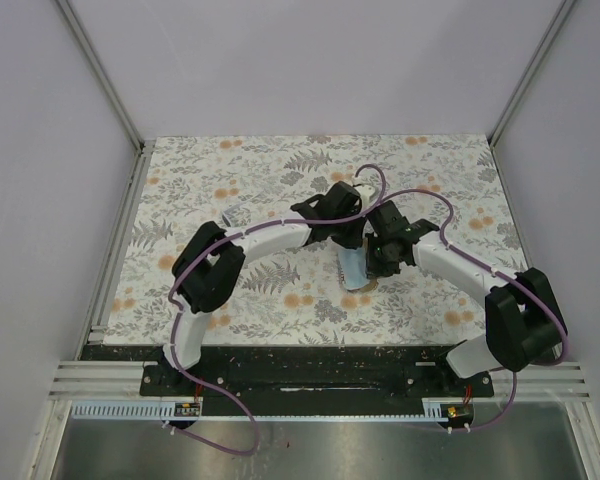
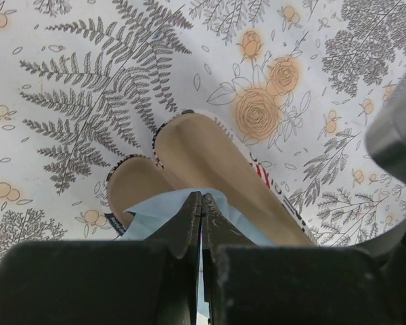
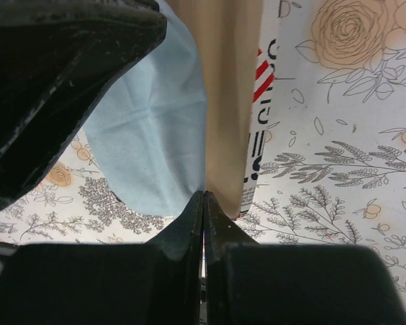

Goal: Organize the sunglasses

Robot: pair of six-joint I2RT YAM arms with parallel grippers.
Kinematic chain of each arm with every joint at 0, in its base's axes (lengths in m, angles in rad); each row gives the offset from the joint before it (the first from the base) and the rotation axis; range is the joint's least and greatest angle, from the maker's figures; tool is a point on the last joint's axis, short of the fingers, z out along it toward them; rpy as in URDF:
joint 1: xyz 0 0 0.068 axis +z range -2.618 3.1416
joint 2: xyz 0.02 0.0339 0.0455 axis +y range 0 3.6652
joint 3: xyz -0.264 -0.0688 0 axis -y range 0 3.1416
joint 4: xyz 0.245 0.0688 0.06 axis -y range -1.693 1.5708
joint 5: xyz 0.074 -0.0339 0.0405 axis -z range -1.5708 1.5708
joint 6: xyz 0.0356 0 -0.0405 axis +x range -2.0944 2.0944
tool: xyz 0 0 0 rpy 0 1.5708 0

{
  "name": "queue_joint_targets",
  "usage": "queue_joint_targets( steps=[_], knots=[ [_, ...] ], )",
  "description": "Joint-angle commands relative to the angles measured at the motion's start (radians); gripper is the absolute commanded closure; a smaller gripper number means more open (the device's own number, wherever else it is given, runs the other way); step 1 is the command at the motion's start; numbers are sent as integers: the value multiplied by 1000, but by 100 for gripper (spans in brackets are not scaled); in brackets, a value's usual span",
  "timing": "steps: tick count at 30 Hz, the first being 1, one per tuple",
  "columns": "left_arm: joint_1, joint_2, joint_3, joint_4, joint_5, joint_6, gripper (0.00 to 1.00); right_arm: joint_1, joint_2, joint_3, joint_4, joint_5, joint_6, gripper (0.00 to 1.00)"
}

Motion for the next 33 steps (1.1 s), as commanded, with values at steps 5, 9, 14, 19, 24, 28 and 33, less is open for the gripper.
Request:
queue_joint_targets(
  steps=[5,9,14,19,24,28,33],
  knots=[
    [-10,34,70,113,37,12,100,-30,17,-5,-7,40,-22,100],
    [-9,63,94,118,46,12,100,-38,15,-10,-6,48,-24,100],
    [-9,99,121,121,55,6,100,-47,23,-13,-7,53,-25,100],
    [-10,114,137,131,48,1,100,-55,31,-13,-10,70,-25,100],
    [-10,137,170,130,51,-7,100,-58,40,-20,-15,83,-27,100],
    [-10,143,168,148,49,-17,100,-62,31,-25,-18,102,-24,100],
    [-9,169,197,122,31,-17,100,-70,38,4,-39,126,-33,99]
  ],
)
